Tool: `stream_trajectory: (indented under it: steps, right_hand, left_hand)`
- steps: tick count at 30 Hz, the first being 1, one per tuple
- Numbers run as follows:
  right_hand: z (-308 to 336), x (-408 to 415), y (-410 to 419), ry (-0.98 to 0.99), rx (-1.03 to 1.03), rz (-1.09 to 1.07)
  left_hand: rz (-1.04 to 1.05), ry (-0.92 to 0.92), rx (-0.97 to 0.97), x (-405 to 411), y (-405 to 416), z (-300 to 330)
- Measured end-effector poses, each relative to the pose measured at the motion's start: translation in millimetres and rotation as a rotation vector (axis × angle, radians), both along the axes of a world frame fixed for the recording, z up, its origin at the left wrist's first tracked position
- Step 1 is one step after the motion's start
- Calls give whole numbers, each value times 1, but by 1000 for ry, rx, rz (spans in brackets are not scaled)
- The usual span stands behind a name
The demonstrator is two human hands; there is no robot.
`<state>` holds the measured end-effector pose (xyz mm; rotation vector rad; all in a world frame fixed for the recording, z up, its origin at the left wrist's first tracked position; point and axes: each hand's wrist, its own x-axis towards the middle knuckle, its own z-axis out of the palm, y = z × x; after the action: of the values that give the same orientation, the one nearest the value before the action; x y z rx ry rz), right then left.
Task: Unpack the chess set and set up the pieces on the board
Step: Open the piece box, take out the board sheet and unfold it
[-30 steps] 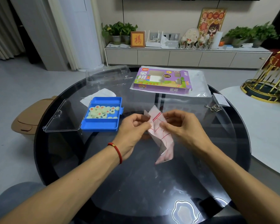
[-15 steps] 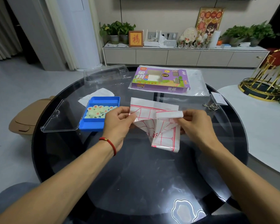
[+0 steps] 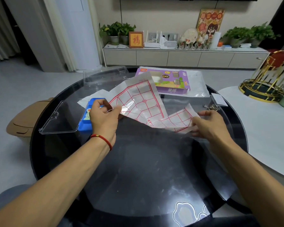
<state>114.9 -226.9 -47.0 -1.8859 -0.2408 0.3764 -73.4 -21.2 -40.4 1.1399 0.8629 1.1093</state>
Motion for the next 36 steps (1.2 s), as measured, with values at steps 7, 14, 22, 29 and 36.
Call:
stream_trajectory:
  steps: [7, 14, 22, 29, 36]
  right_hand:
    - [11, 0, -15, -318, -744, 481]
    - [51, -30, -14, -130, -394, 866]
    - [42, -31, 9, -133, -223, 740]
    - [39, -37, 12, -19, -128, 618]
    - [40, -42, 11, -139, -97, 454]
  left_hand:
    - [-17, -67, -46, -4, 10, 3]
    - [2, 66, 107, -4, 9, 6]
    - [-209, -17, 114, 1, -6, 7]
    - [-160, 305, 85, -2, 3, 2]
    - [-254, 584, 782, -2, -49, 27]
